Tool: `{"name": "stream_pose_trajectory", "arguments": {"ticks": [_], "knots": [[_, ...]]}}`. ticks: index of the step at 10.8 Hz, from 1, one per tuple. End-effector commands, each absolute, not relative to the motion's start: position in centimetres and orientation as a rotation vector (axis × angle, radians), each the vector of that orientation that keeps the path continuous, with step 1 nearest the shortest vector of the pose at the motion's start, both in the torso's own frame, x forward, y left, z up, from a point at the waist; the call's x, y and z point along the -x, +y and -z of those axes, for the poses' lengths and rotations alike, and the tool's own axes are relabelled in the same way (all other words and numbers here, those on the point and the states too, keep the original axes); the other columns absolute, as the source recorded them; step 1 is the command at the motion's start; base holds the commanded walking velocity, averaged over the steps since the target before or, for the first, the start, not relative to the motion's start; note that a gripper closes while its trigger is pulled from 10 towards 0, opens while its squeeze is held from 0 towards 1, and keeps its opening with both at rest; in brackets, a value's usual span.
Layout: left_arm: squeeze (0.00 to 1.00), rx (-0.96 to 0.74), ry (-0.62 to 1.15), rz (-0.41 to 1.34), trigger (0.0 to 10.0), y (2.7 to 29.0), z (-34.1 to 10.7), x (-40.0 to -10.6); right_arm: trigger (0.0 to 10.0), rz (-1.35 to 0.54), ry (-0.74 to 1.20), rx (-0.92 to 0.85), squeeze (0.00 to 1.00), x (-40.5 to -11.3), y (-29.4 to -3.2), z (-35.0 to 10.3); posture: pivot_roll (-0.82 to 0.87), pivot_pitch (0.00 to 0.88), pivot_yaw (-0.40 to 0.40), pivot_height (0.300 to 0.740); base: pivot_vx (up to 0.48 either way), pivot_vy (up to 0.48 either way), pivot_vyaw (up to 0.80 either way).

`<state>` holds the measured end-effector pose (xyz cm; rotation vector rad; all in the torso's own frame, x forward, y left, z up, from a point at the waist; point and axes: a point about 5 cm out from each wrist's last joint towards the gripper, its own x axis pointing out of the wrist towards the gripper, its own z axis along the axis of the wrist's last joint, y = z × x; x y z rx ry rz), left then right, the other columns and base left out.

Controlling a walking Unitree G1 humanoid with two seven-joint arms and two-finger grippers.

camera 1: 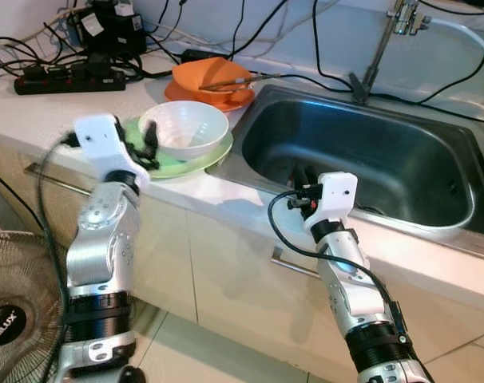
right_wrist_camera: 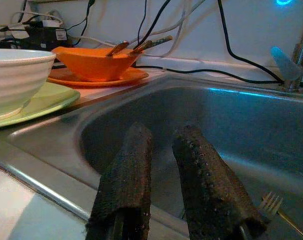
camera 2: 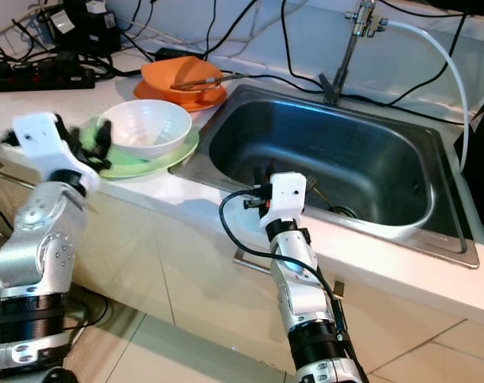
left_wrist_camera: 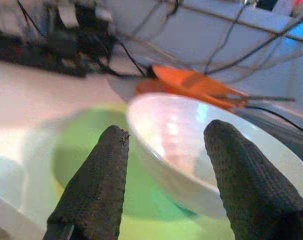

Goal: Kitchen organization

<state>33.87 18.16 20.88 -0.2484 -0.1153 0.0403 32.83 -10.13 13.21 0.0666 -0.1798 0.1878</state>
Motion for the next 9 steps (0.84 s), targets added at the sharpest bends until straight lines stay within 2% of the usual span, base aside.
{"name": "stream_pose_trajectory", "arguments": {"ticks": [1,9], "knots": [[0.0,0.276,-0.104,-0.035,10.0,17.87,-21.27,-34.22,10.0,-0.186,-0.136,-0.062,0.0,-32.78,-10.33,-12.41,0.09,0.047,-0.047,0.74,0.0,0.0,0.0],[0.0,0.387,0.033,-0.083,10.0,17.22,-20.41,-34.86,10.0,-0.183,-0.13,-0.064,0.0,-32.85,-10.55,-12.38,0.09,0.056,-0.044,0.74,0.0,0.0,0.0]]}}
